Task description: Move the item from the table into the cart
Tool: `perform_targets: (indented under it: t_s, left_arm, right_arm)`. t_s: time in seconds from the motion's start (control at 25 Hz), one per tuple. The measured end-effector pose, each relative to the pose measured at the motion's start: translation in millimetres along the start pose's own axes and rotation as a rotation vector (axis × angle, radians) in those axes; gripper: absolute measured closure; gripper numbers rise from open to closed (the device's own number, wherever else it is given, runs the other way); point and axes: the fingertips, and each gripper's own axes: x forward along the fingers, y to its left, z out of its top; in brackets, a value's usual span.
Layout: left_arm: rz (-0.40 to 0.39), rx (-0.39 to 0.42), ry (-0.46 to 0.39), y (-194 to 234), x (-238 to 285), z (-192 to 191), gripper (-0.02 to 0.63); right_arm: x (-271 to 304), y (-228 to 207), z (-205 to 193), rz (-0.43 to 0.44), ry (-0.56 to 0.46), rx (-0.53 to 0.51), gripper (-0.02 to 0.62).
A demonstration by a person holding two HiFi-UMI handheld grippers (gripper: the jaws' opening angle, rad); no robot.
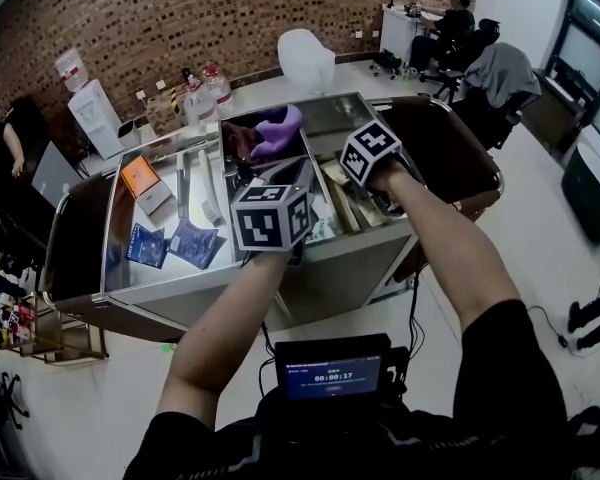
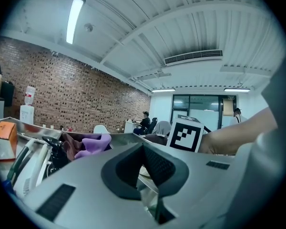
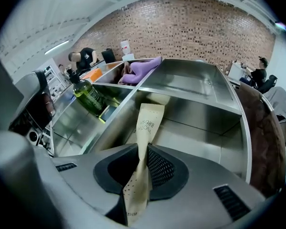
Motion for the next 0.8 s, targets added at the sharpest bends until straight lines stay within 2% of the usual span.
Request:
perform_targets:
  t_s: [0.32,0.52,0.8]
  left_arm:
    - [0.001,-0.005,0.004,9.1,7.7,-5.6,0.604]
    - [-0.001,-0.009,0.008,6.9,12.7,-7.0,0.604]
    - [-0.007,-0.014,0.011,9.5,16.1,-10.4,0.604]
  right_arm:
    - [21.4,-4.7,-1.3,0.01,0.042,0.025,0.552]
    - [22.2,-6.0,-0.1,0.032,0.039,0.099,0.552]
    - [30.9,-6.7,-1.7,0.017,0.032,0.123,0.537]
